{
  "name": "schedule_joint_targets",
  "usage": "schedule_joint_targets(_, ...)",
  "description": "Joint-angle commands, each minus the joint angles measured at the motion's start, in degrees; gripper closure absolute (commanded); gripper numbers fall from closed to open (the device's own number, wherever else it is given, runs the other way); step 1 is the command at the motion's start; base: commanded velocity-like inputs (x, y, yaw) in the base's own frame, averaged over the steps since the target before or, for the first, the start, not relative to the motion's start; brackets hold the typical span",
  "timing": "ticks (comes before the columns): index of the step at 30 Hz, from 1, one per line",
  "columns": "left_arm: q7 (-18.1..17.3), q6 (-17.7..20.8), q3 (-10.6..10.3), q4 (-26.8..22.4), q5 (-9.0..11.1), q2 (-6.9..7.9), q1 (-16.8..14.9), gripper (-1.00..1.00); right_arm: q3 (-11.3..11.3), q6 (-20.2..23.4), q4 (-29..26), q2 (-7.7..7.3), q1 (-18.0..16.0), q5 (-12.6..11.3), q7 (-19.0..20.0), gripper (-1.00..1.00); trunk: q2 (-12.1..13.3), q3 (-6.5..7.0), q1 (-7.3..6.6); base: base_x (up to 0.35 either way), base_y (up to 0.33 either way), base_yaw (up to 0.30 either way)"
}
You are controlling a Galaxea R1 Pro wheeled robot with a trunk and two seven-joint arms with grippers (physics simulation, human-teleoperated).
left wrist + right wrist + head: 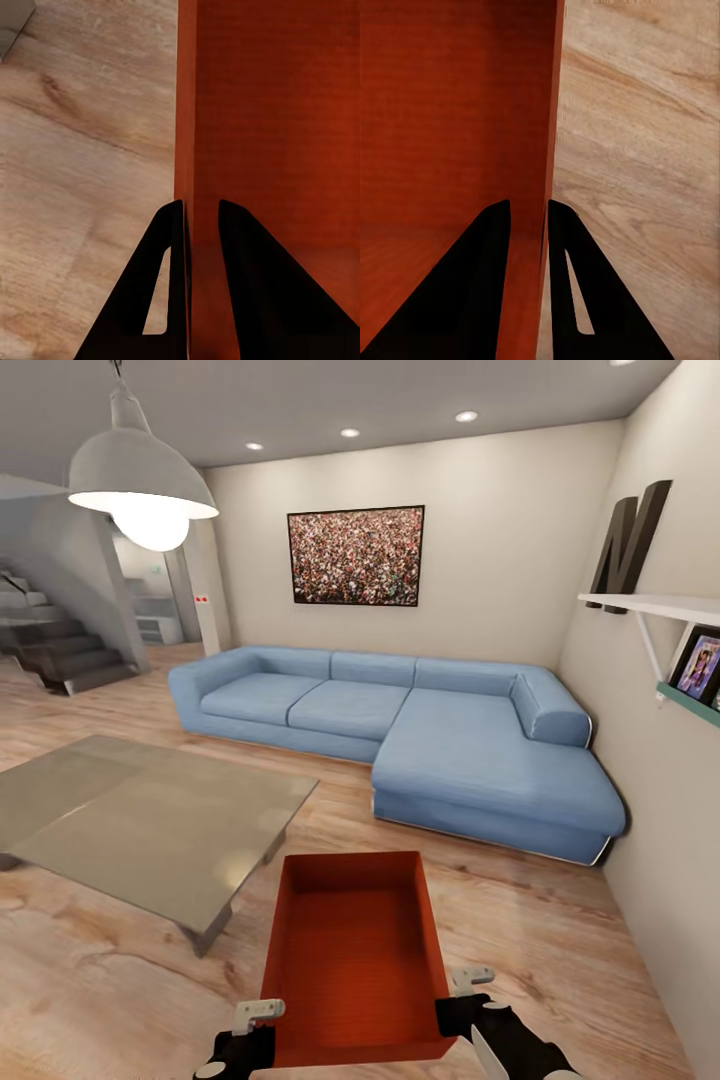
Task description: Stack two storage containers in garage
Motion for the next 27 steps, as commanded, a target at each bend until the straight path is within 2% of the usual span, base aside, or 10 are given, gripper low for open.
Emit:
schedule_joint_targets(1,1.09,-0.72,0.19,-0.11,-0.05,0.39,-0.02,1.00,-1.98,0.37,-0.01,-0.06,-0.04,1.33,-0.08,1.00,-0.03,-0.05,-0.01,-0.020,0.000,0.191)
schedule_joint_targets(6,1.09,-0.72,0.19,-0.11,-0.05,0.39,-0.02,1.00,-1.97,0.37,-0.08,-0.06,-0.04,1.31,-0.23,1.00,-0.03,-0.05,-0.01,-0.165,0.000,0.229)
schedule_joint_targets(15,1.09,-0.72,0.19,-0.11,-0.05,0.39,-0.02,1.00,-1.98,0.37,-0.14,-0.06,-0.04,1.30,-0.15,1.00,-0.03,-0.05,-0.01,-0.315,0.000,0.247)
schedule_joint_targets(27,1.09,-0.72,0.19,-0.11,-0.05,0.39,-0.02,1.00,-2.05,0.37,-0.18,-0.06,0.02,1.30,-0.25,1.00,-0.03,-0.05,-0.01,-0.307,0.000,0.104)
